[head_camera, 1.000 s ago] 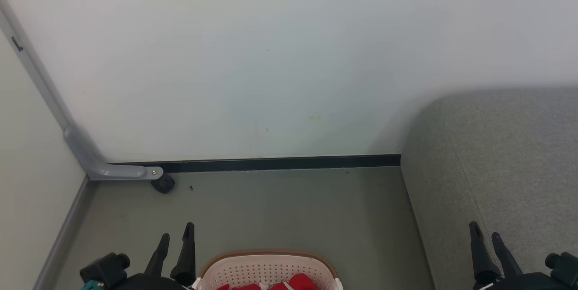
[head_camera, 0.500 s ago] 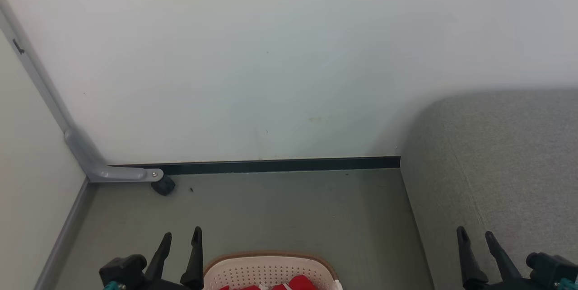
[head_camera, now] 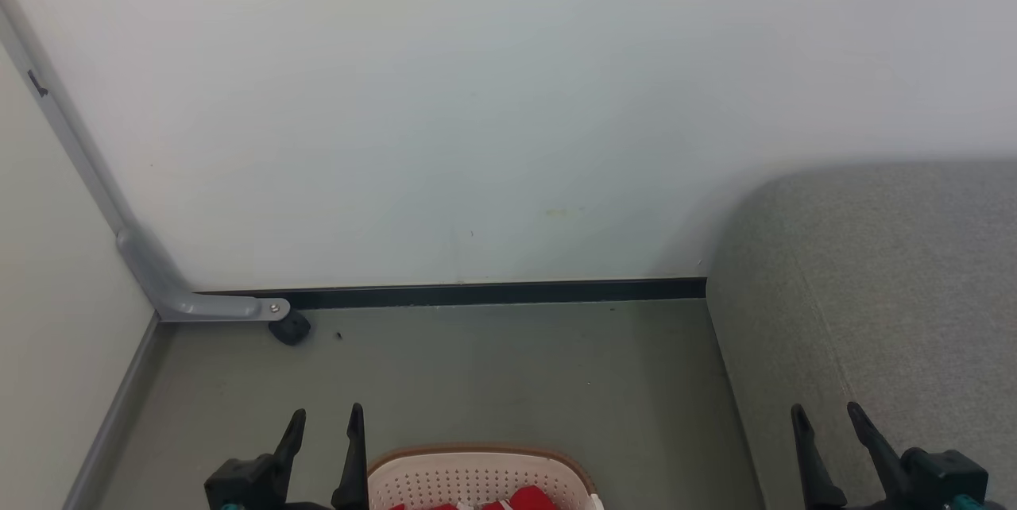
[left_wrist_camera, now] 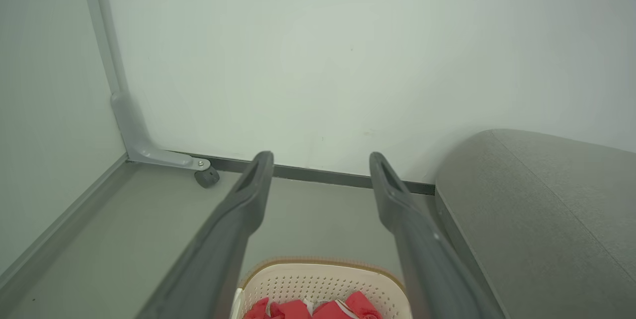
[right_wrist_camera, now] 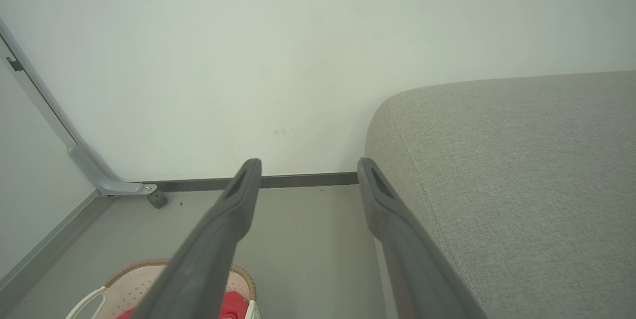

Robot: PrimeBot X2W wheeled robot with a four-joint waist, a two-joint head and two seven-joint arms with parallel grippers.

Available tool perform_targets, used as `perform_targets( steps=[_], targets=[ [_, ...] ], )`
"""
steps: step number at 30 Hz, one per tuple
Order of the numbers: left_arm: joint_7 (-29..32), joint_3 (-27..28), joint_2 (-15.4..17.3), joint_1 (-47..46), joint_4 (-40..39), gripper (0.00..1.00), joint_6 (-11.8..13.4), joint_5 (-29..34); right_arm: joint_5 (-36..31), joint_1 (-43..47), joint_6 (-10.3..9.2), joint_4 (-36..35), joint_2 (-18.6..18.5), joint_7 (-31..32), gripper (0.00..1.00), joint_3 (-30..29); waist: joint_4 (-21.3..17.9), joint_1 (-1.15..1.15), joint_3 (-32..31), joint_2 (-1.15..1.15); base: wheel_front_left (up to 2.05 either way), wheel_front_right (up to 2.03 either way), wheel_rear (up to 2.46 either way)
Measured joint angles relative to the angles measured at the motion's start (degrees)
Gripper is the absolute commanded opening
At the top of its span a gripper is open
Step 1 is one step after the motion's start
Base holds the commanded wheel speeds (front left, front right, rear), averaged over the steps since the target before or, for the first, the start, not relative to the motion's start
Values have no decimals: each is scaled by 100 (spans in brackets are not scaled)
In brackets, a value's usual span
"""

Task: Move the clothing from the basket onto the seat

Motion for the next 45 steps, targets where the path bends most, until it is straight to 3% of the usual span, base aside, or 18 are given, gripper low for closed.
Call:
perform_targets(
  steps=[8, 33, 45],
  targets=[
    [-167, -54, -24, -10, 98, 100, 100, 576, -547, -96, -121, -5, -78, -159, 100, 169, -6, 0, -14, 0, 0, 0, 0],
    [-167, 104, -167, -13, 333, 100, 143, 626, -624, -96, -142, -114, -102, -162, 100, 93, -47, 0, 54, 0, 0, 0, 0],
    [-168, -175, -256, -58, 660, 100, 136, 650, -682, -258, -135, -475, -176, -163, 100, 70, -124, 0, 411, 0, 0, 0, 0]
  ],
)
